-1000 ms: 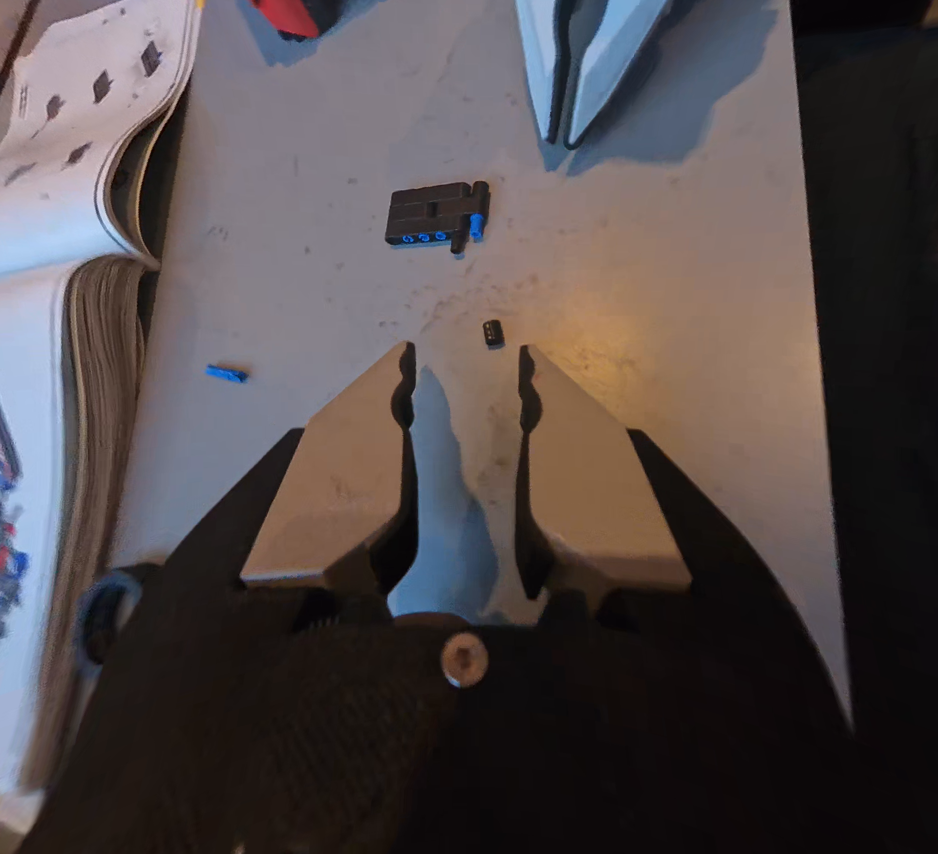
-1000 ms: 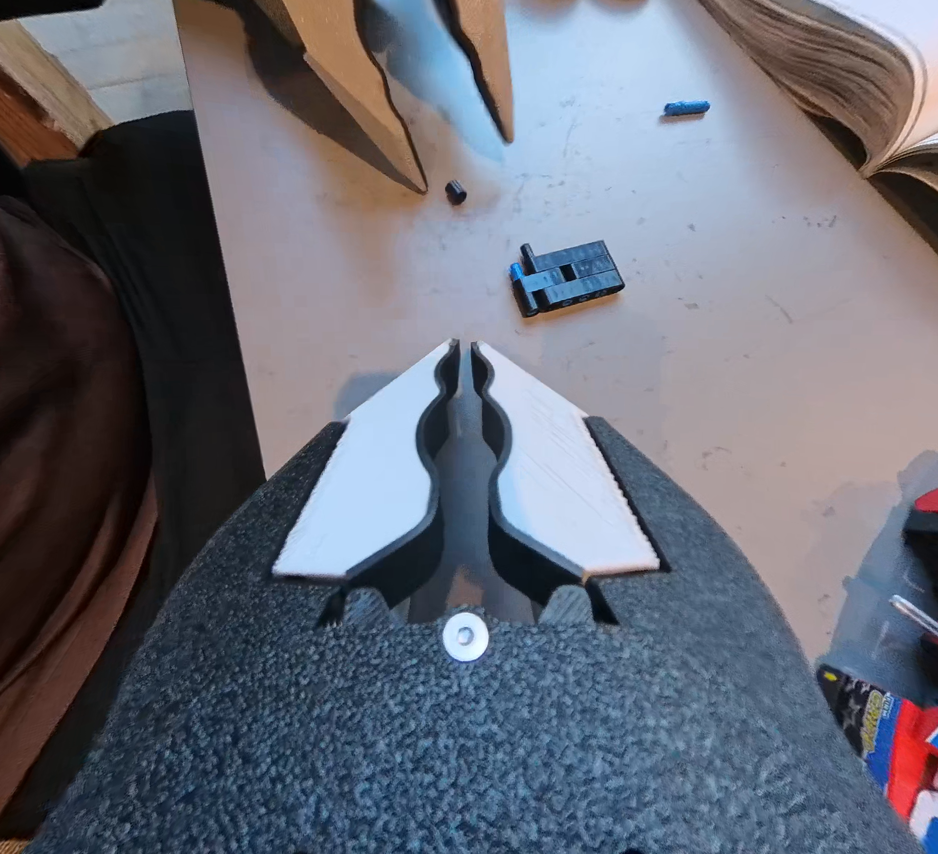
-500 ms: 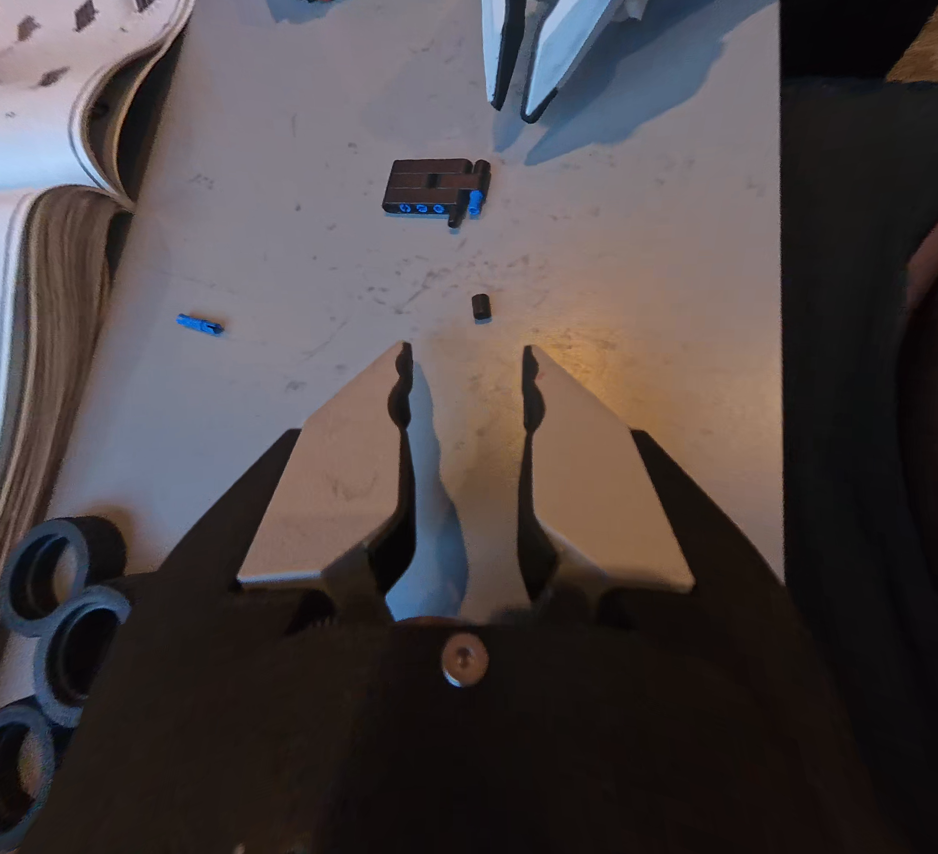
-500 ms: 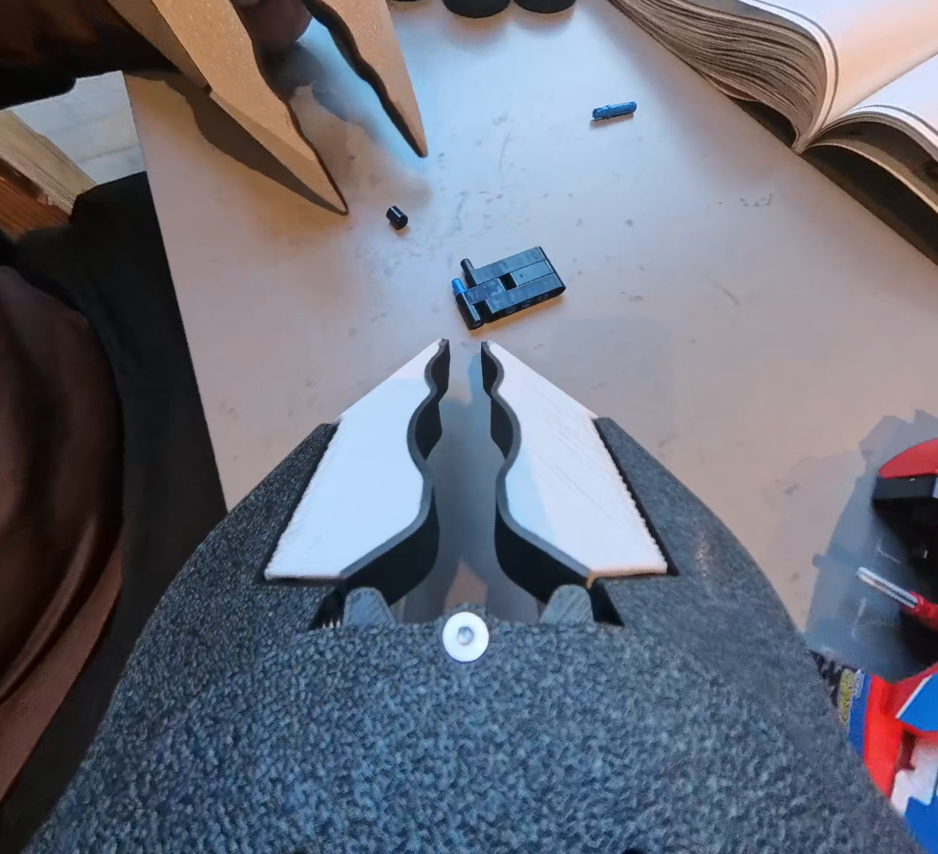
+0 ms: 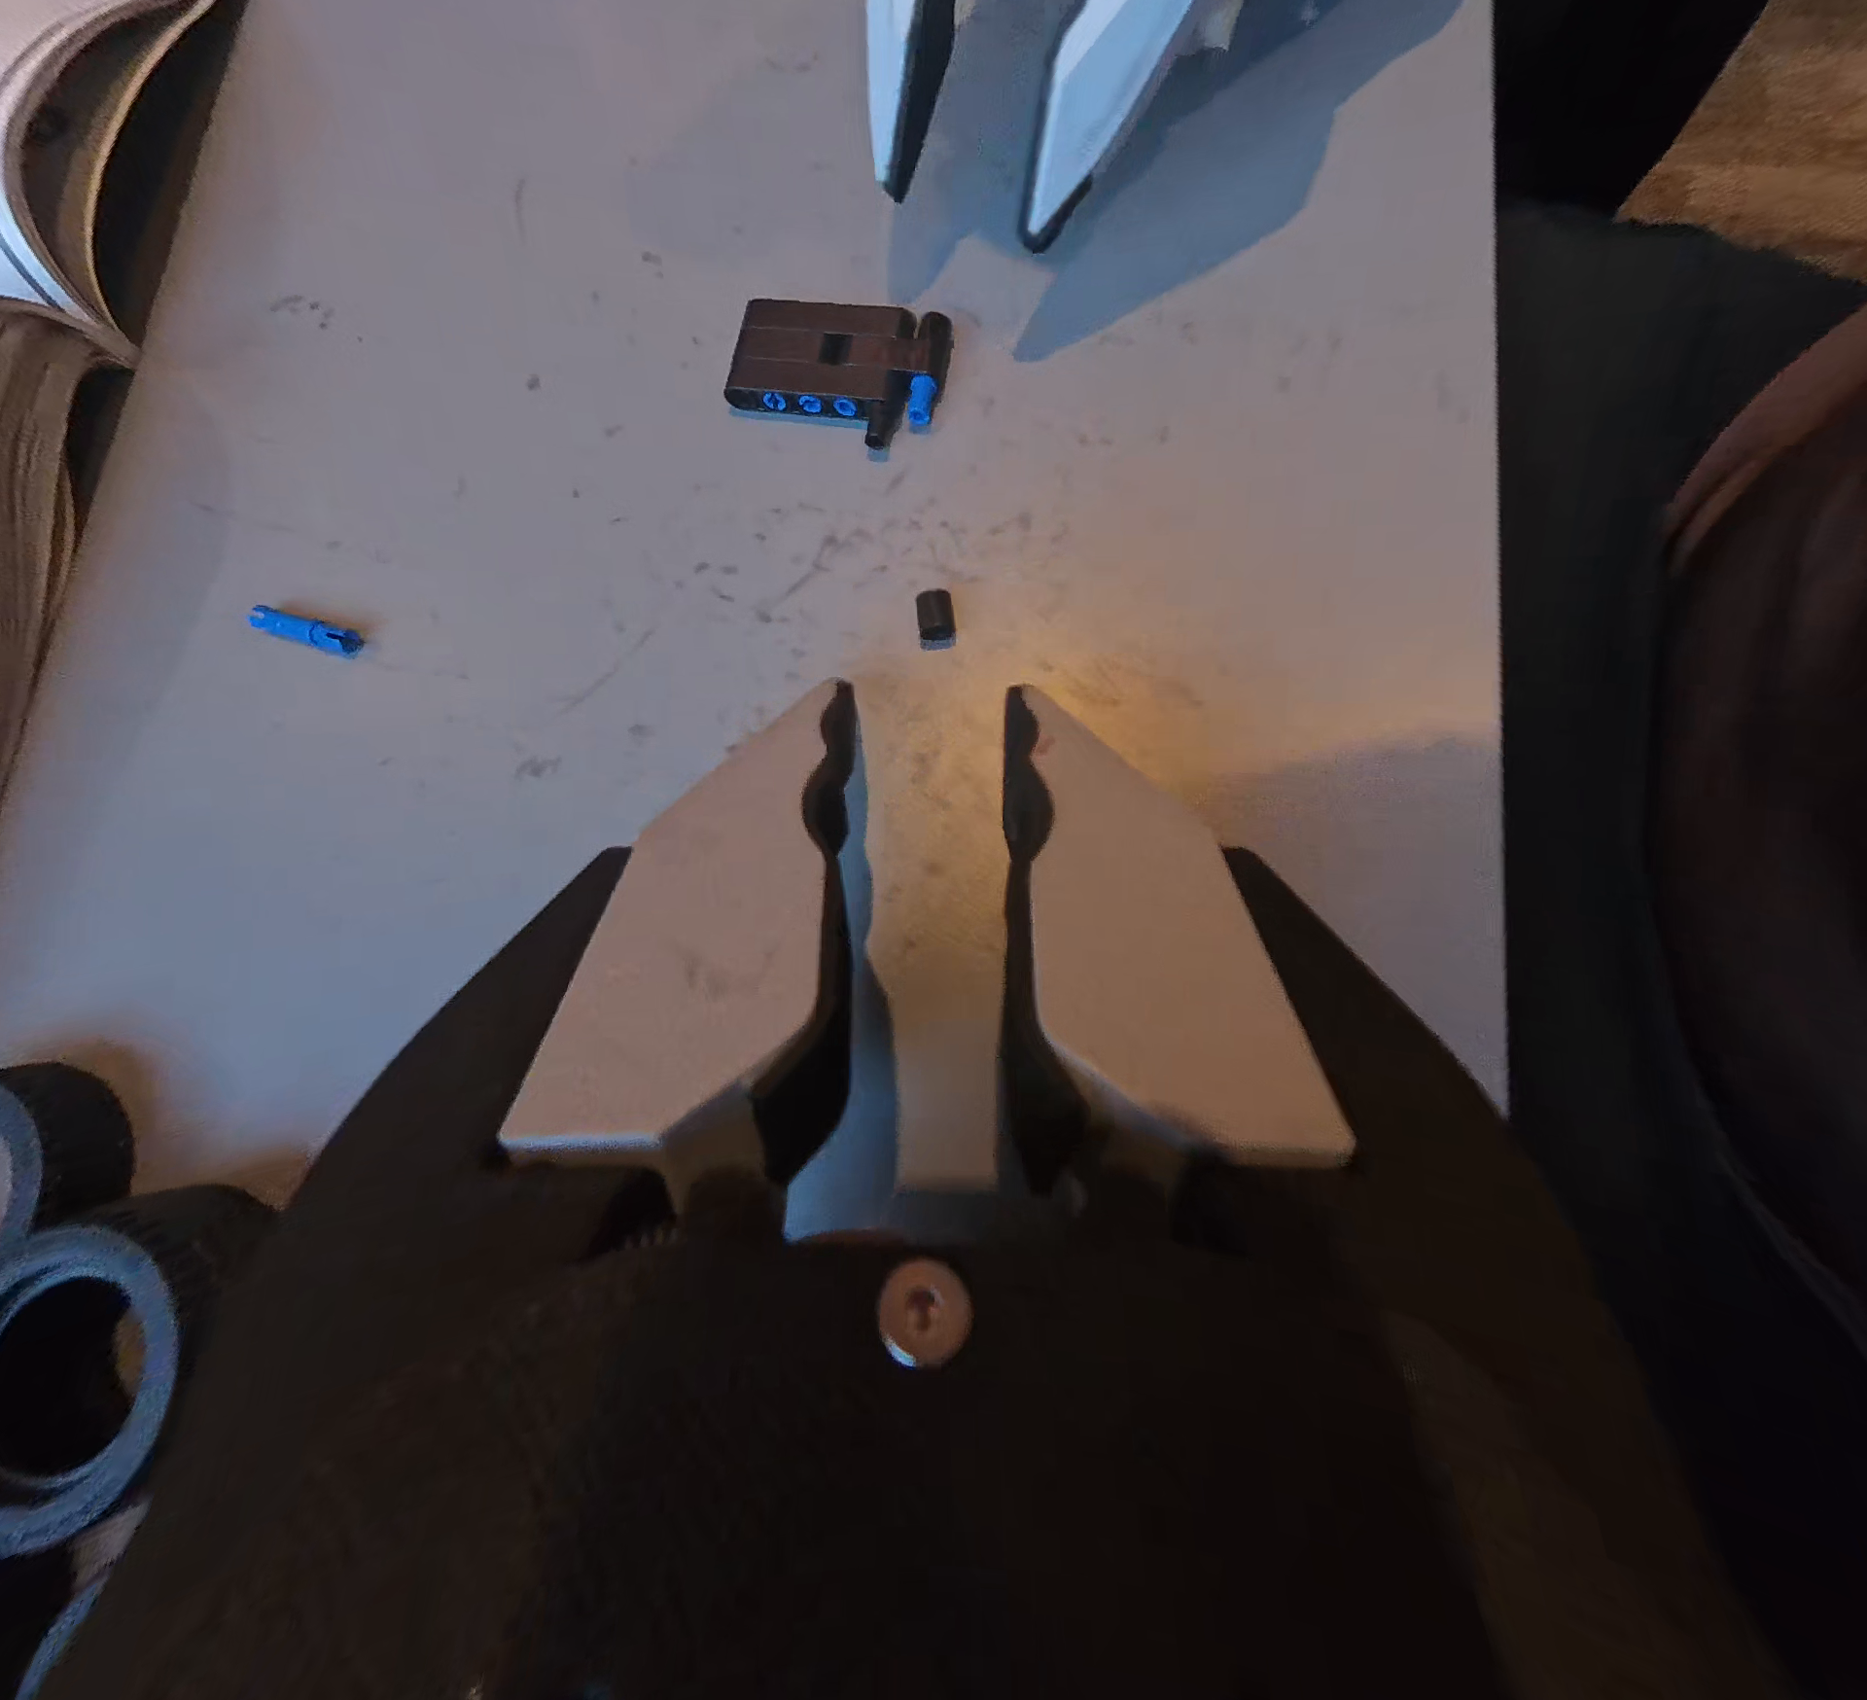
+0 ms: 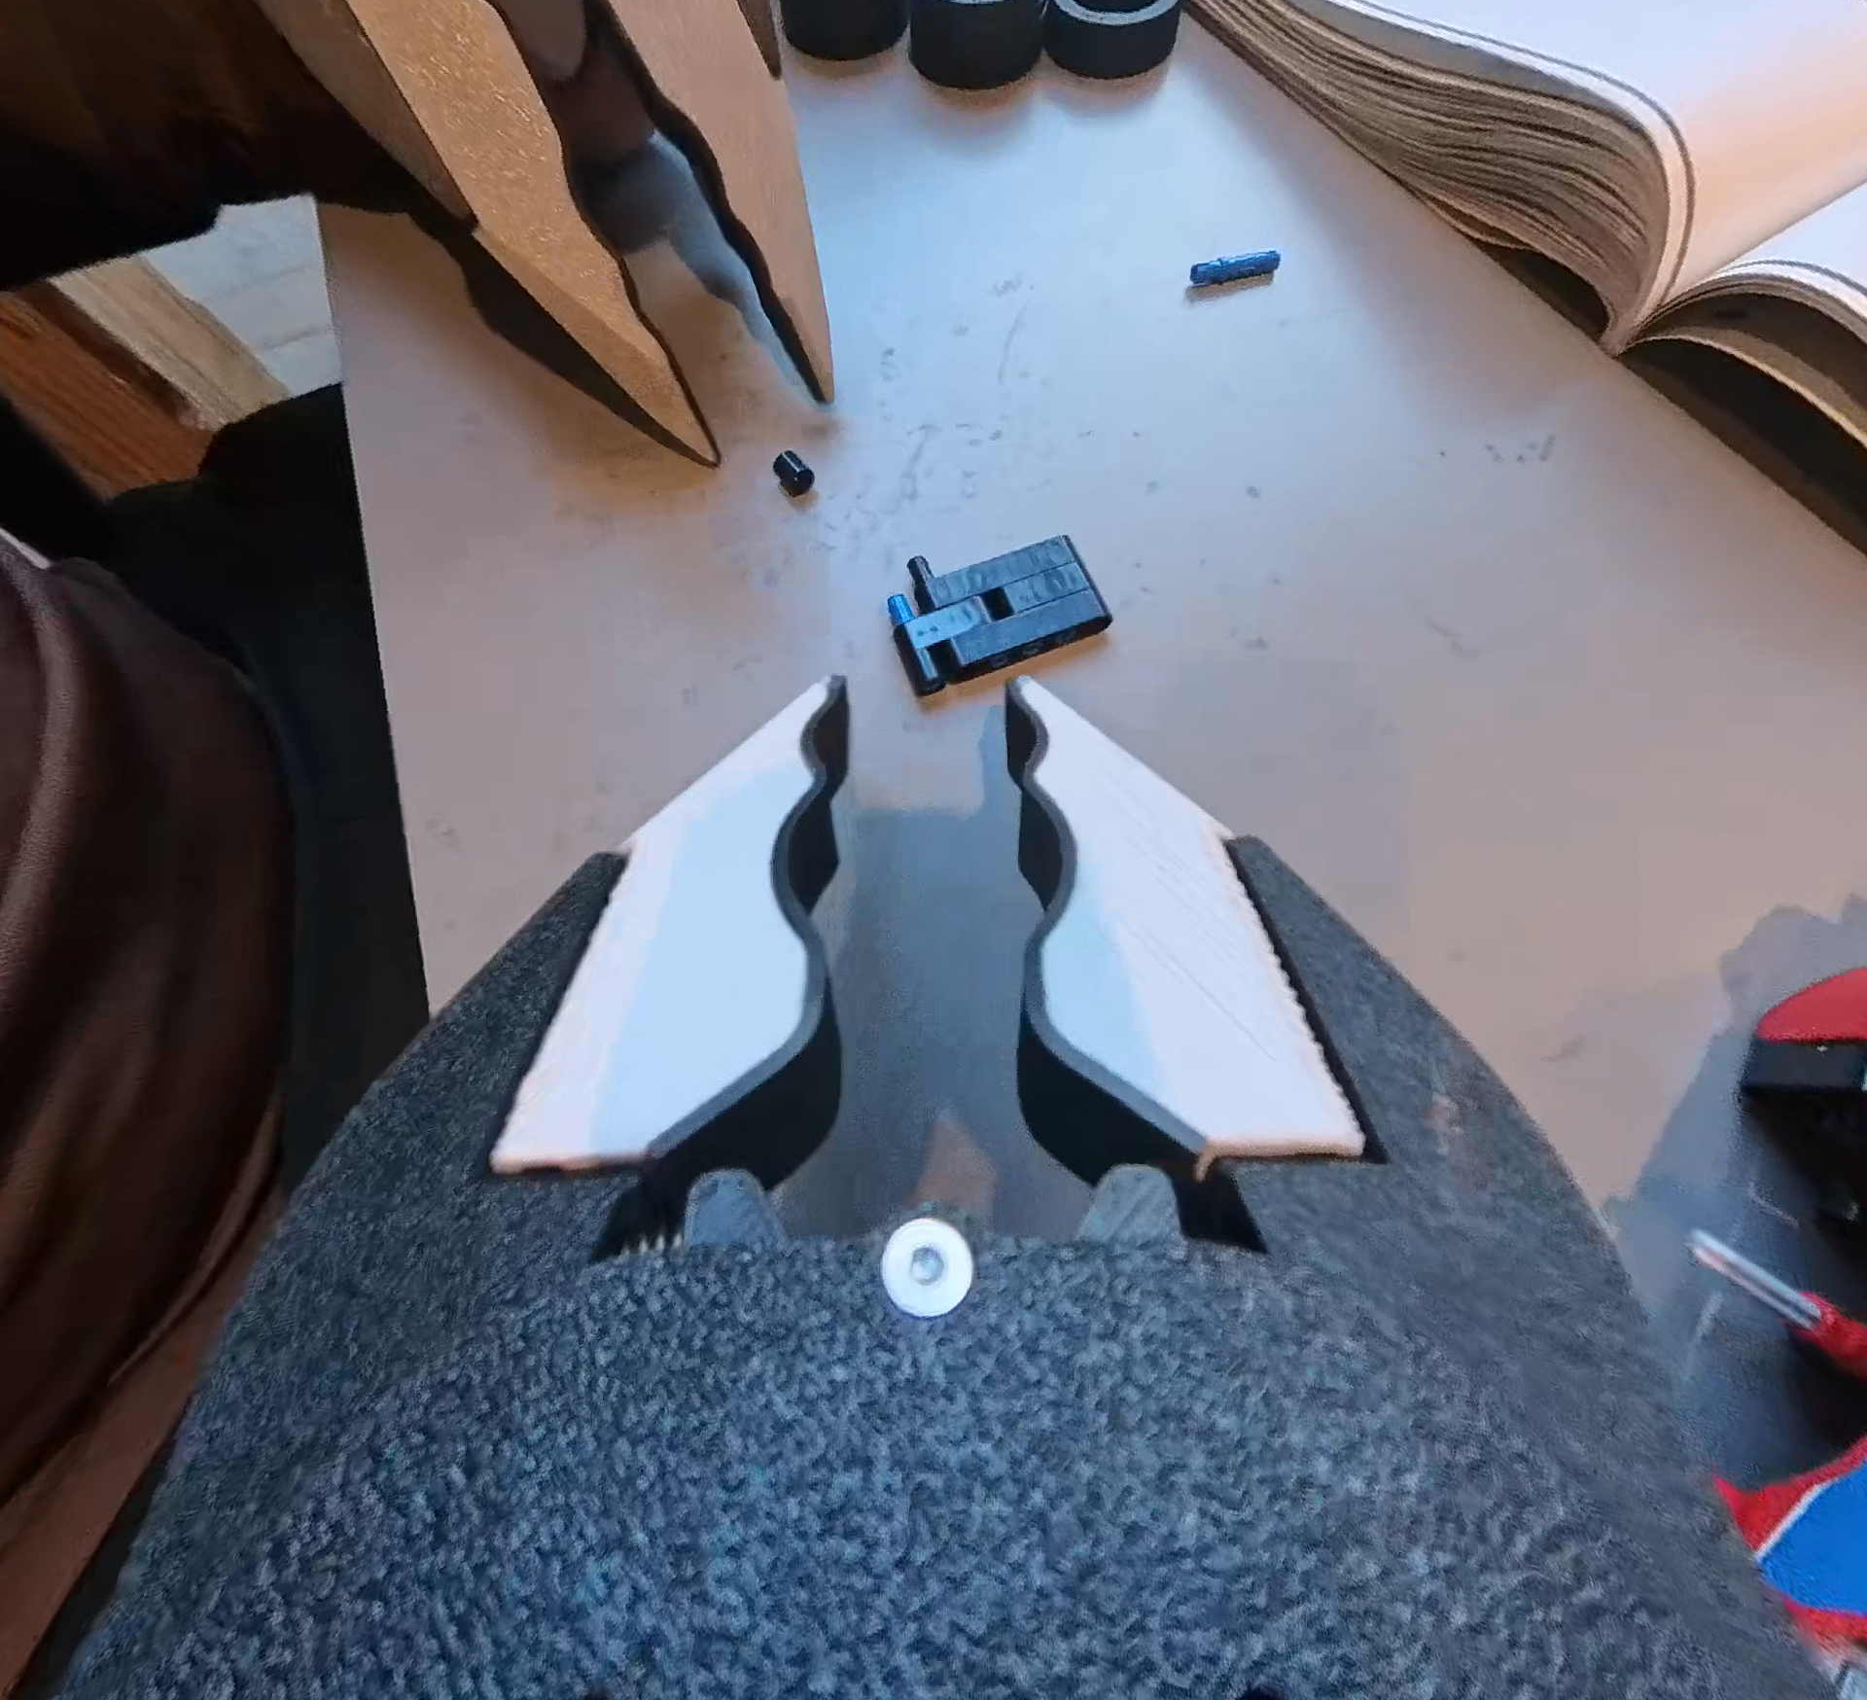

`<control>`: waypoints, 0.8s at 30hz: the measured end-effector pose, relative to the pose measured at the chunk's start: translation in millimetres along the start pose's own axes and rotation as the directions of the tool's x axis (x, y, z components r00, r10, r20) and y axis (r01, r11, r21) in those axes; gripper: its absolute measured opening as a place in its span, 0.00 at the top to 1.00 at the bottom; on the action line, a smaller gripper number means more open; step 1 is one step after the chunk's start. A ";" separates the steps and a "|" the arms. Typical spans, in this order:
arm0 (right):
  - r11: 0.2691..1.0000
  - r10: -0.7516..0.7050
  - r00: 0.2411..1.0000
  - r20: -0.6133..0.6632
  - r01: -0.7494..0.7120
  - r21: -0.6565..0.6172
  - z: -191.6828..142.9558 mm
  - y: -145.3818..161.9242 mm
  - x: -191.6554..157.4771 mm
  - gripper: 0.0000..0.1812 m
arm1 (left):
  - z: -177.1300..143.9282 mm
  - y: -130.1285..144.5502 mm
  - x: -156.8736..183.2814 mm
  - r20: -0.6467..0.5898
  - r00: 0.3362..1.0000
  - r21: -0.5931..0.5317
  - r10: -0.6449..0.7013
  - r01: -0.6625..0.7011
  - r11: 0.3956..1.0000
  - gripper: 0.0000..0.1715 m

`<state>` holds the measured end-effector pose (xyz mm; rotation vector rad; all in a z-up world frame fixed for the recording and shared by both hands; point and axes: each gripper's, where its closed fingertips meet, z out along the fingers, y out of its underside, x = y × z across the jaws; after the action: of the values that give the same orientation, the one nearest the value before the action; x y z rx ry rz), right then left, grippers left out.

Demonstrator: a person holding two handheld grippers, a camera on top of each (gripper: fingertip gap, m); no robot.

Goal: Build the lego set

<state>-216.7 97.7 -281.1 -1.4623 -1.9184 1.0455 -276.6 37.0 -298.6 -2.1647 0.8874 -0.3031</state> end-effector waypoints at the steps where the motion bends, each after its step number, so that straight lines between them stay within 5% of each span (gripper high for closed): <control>1: 1.000 0.014 1.000 0.014 -0.014 -0.002 0.9 -0.6 1.2 0.80 | 1.5 -0.7 0.7 -0.021 1.000 -0.003 -0.021 0.021 1.000 0.86; 10: 0.977 -0.172 0.984 0.051 0.177 -0.118 21.3 6.3 13.4 0.75 | 12.6 -9.8 3.3 -0.073 0.996 -0.010 -0.057 0.056 0.998 0.89; 15: 0.983 -0.137 0.981 0.140 0.152 -0.102 25.5 0.8 16.6 0.68 | 14.5 -11.3 4.5 -0.083 0.995 -0.011 -0.052 0.052 0.999 0.97; 24: 0.980 -0.126 0.967 0.223 0.156 -0.123 33.6 -0.9 13.0 0.73 | 23.5 -19.2 3.3 -0.091 0.995 -0.010 -0.041 0.040 0.999 0.97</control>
<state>-247.0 100.9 -300.5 -1.3063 -2.2530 1.0574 -253.6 57.0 -300.8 -2.1935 0.8975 -0.4215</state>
